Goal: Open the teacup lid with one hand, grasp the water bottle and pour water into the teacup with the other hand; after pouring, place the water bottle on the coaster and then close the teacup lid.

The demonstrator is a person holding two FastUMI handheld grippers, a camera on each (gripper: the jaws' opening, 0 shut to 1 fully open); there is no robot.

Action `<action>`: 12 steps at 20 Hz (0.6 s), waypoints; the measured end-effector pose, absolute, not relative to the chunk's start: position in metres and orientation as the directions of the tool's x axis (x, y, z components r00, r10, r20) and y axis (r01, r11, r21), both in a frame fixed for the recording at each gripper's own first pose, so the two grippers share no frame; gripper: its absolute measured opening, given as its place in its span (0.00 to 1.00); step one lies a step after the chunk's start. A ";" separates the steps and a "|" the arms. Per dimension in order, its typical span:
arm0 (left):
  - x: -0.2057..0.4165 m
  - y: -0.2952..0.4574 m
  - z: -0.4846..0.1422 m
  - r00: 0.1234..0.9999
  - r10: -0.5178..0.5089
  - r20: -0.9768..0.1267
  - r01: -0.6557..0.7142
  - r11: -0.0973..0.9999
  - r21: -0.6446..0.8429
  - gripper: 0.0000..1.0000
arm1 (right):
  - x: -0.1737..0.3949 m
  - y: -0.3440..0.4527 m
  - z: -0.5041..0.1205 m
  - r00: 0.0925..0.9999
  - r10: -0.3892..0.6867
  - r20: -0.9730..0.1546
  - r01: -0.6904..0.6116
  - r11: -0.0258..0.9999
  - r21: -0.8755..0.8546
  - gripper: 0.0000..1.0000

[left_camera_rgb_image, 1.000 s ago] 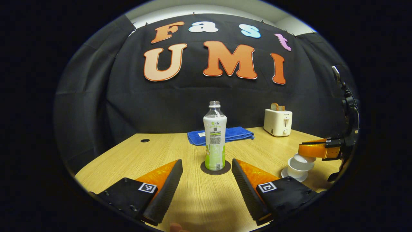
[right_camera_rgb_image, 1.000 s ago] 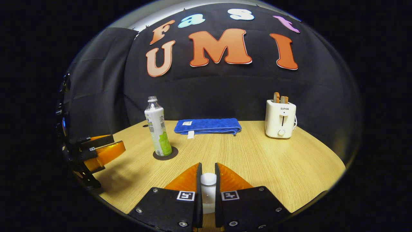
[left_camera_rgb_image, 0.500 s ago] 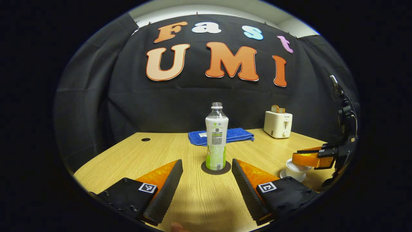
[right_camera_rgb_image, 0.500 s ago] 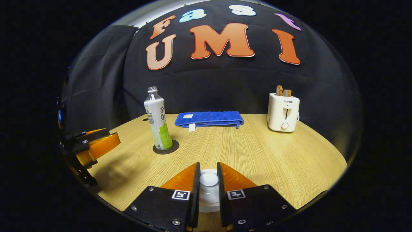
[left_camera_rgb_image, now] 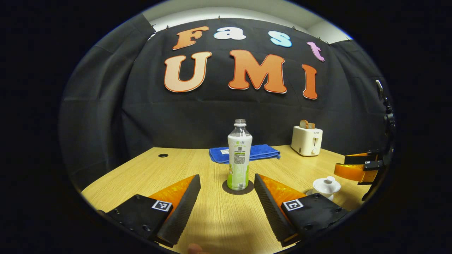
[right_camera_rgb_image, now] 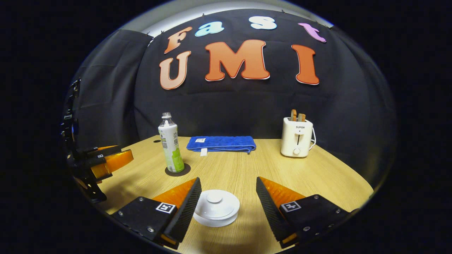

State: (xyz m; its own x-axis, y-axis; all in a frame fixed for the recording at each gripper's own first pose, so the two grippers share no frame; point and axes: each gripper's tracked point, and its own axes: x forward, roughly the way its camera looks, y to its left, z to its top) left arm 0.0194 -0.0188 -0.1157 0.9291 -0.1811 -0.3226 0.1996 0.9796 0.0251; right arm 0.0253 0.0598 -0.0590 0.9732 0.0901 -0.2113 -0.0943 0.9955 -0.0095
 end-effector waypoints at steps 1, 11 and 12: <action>0.019 -0.017 -0.114 0.932 -0.175 -0.316 0.193 0.981 0.028 0.98 | 0.024 0.057 -0.059 0.974 0.084 -0.209 -0.088 0.996 -0.007 0.96; 0.014 -0.009 -0.116 0.939 -0.137 -0.317 0.153 0.988 0.024 0.98 | 0.014 0.044 -0.058 0.980 0.064 -0.189 -0.064 0.998 0.007 0.97; 0.014 -0.007 -0.117 0.940 -0.133 -0.316 0.149 0.988 0.028 0.98 | 0.013 0.042 -0.056 0.981 0.060 -0.184 -0.060 0.998 0.008 0.97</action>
